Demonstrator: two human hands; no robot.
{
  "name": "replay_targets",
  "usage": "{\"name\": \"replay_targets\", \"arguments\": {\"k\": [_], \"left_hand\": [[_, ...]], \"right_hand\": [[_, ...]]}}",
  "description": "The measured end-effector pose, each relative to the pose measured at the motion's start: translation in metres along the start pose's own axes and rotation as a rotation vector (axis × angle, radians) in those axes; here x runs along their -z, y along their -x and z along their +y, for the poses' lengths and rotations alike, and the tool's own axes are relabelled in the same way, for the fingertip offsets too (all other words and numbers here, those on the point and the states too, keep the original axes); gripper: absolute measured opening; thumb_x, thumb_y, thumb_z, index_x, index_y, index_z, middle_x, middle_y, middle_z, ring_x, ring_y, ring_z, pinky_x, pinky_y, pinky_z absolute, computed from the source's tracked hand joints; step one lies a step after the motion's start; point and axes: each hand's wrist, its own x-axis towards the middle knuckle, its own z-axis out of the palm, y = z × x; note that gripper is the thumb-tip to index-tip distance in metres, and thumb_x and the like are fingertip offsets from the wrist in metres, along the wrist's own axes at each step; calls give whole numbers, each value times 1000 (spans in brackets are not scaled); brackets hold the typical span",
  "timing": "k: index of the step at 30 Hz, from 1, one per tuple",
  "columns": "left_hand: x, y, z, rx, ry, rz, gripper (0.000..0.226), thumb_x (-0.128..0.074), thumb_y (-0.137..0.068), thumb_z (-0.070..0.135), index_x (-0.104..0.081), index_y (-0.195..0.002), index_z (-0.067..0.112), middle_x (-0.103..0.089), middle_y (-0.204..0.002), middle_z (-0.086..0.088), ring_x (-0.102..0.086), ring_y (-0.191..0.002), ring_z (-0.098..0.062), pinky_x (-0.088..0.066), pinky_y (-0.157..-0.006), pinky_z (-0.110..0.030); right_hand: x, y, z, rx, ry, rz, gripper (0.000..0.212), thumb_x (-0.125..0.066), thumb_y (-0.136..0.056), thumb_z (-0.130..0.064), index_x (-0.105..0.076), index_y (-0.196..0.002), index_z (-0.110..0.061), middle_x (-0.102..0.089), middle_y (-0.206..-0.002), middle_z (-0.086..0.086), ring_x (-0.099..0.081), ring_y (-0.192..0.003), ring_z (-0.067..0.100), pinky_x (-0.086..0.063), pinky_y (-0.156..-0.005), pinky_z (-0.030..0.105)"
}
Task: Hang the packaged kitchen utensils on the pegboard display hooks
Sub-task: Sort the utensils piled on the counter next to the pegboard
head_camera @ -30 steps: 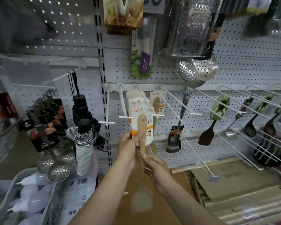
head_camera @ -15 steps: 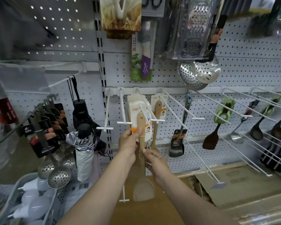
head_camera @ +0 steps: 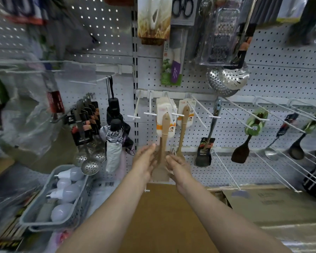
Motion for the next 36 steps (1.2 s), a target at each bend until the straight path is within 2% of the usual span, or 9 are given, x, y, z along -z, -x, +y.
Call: {"name": "replay_targets", "arguments": {"k": [3, 6, 10, 13, 16, 25, 31, 34, 36], "left_hand": [[23, 29, -2, 36, 39, 17, 18, -71, -93, 20, -62, -108, 17, -67, -98, -3, -62, -96, -17, -53, -97, -38], [47, 61, -5, 40, 49, 52, 36, -74, -91, 27, -63, -124, 20, -64, -120, -5, -58, -112, -18, -54, -81, -32], [85, 104, -7, 41, 64, 129, 34, -70, -94, 28, -61, -124, 15, -57, -126, -6, -54, -123, -19, -50, -100, -35], [116, 130, -2, 40, 62, 195, 37, -72, -92, 32, -61, -124, 17, -60, -132, -7, -56, -119, -17, -50, -90, -32], [151, 151, 8, 26, 112, 266, 46, -74, -90, 35, -62, -128, 14, -52, -147, -8, -49, -136, -21, -47, -90, -33], [253, 192, 45, -47, 280, 371, 53, -67, -96, 30, -51, -143, 11, -41, -156, -10, -40, -143, -23, -42, -98, -34], [352, 221, 94, -47, 282, 444, 17, -63, -98, 32, -68, -105, 18, -60, -130, -1, -61, -106, -14, -48, -84, -28], [416, 231, 123, -80, 281, 505, 41, -64, -97, 30, -59, -132, 11, -55, -139, -3, -54, -129, -19, -48, -93, -31], [458, 237, 143, -104, 279, 541, 42, -65, -97, 29, -57, -134, 10, -53, -145, -6, -55, -126, -18, -47, -99, -32]], "right_hand": [[-12, 27, 1, -13, 17, -45, 23, -71, -95, -35, -66, -115, -26, -61, -132, -4, -55, -122, 18, -48, -99, 36], [-26, 55, 6, -52, 25, -111, 17, -68, -96, -37, -64, -109, -28, -62, -128, -1, -57, -118, 17, -50, -93, 33], [-51, 87, 18, -78, 65, -223, 31, -66, -97, -38, -59, -120, -20, -63, -127, 3, -59, -116, 17, -50, -103, 39], [-74, 113, 26, -107, 89, -300, 20, -60, -100, -38, -57, -113, -23, -63, -116, 0, -60, -104, 13, -48, -94, 33], [-101, 139, 37, -137, 146, -399, 47, -61, -97, -46, -57, -132, -16, -60, -131, 0, -56, -118, 15, -43, -91, 32], [-201, 200, 68, -210, 210, -516, 50, -62, -99, -38, -54, -141, -12, -54, -143, 7, -52, -129, 23, -42, -106, 38], [-313, 242, 88, -244, 212, -569, 33, -59, -101, -36, -57, -127, -15, -55, -127, 7, -53, -118, 21, -39, -99, 34], [-378, 268, 107, -266, 202, -602, 30, -61, -100, -35, -58, -122, -15, -58, -130, 8, -54, -120, 21, -41, -102, 34], [-422, 283, 123, -278, 196, -643, 41, -61, -99, -38, -56, -132, -14, -54, -143, 9, -49, -133, 24, -38, -111, 36]]}}
